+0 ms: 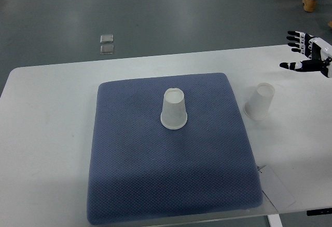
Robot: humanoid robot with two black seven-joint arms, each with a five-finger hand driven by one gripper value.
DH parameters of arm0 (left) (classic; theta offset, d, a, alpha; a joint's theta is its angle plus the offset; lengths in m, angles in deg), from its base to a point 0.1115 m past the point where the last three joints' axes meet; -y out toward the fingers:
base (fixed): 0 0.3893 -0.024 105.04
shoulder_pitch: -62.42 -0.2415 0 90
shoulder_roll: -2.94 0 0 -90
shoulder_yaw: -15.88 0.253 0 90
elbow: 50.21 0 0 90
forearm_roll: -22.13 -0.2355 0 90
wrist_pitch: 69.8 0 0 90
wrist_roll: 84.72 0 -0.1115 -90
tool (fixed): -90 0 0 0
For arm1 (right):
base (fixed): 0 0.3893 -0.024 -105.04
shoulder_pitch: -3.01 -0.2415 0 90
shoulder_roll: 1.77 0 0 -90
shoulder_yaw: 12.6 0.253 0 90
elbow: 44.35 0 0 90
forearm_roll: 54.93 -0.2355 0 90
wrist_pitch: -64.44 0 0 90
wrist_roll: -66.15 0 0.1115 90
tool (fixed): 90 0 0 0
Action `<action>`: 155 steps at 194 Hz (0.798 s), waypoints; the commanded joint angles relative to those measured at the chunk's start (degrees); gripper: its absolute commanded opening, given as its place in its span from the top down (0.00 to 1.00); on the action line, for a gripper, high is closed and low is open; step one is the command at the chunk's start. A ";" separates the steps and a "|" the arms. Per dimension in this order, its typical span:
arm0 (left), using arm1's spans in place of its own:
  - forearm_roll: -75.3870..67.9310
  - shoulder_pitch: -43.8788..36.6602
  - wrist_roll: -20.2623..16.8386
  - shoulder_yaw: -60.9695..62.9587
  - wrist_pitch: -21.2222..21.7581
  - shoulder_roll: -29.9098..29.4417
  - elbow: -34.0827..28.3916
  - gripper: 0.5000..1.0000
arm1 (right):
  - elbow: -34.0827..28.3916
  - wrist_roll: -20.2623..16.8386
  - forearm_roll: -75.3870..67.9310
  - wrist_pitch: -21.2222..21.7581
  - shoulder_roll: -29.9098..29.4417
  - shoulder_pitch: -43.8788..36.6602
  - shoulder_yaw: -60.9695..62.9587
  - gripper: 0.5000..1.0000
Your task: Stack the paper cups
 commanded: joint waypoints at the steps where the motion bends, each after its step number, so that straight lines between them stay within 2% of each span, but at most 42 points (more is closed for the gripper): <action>1: -0.01 0.00 0.00 0.08 0.09 0.00 0.10 0.00 | 0.00 -0.03 -0.06 1.59 0.15 -0.21 0.22 0.13; 75: -0.01 0.00 0.00 -0.01 0.00 0.00 0.10 0.00 | -0.35 0.06 0.46 3.09 0.50 -0.65 -0.13 0.14; 111: -0.01 0.00 0.00 -0.01 0.00 0.00 0.10 0.00 | -0.79 0.76 1.61 6.34 2.52 -1.70 -1.01 0.14; 137: -0.01 0.00 0.00 -0.01 0.00 0.00 0.10 0.00 | -1.76 2.96 4.77 6.87 5.51 -4.42 -3.03 0.14; 155: -0.01 0.00 0.00 -0.01 0.00 0.00 0.10 0.00 | -4.57 4.63 11.45 6.08 7.53 -5.83 -3.56 0.14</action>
